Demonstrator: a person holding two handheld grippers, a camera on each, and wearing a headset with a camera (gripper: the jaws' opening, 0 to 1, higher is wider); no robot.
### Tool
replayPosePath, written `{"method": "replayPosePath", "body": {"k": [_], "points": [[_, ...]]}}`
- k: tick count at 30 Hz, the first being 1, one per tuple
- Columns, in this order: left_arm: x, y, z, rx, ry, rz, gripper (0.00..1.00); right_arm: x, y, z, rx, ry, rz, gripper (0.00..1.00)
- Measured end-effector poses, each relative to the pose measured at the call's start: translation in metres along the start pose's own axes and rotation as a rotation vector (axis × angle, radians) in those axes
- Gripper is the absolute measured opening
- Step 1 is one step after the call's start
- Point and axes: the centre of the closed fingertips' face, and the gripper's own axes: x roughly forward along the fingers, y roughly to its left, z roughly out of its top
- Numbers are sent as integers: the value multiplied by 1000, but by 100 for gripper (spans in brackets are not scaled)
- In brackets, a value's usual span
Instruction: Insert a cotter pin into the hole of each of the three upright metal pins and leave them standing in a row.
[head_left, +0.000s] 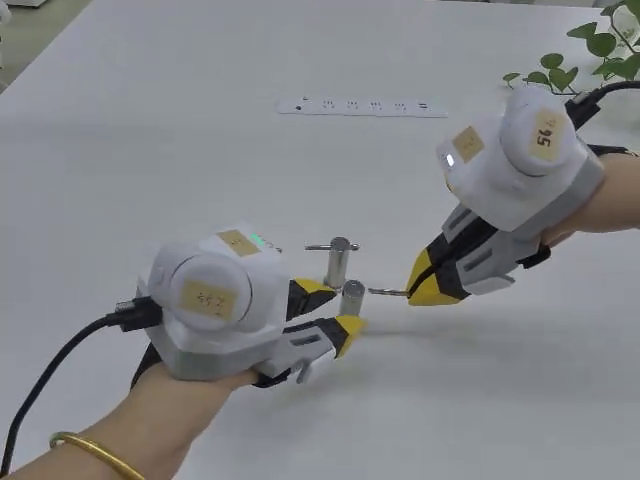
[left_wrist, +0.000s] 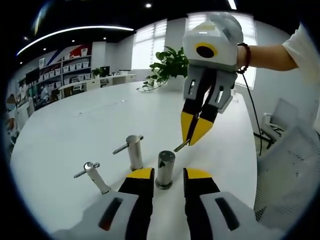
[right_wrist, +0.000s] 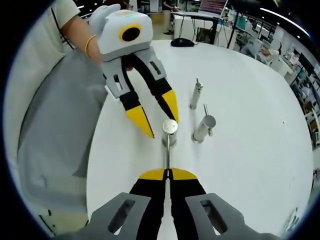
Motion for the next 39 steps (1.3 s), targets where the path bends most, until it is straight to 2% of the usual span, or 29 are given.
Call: {"method": "replayPosePath", "body": {"k": [5,13,19,33,39], "points": [[6,0,-2,-3,10,10,18,3,-1,-2,-14,13,4,3],[11,1,-4,-20,12,18,17,7,-4,-2,-30,17,-1,3],[14,6,-6,-37,12,35,13,8,-4,-2,-45,22,5,3],[15,4,-7,-37,-5,23,12,4,-7,2,-57,12,-3,3],[15,4,-7,-33,-7,19,12,5,-6,4,-84,21,-1,3]]}}
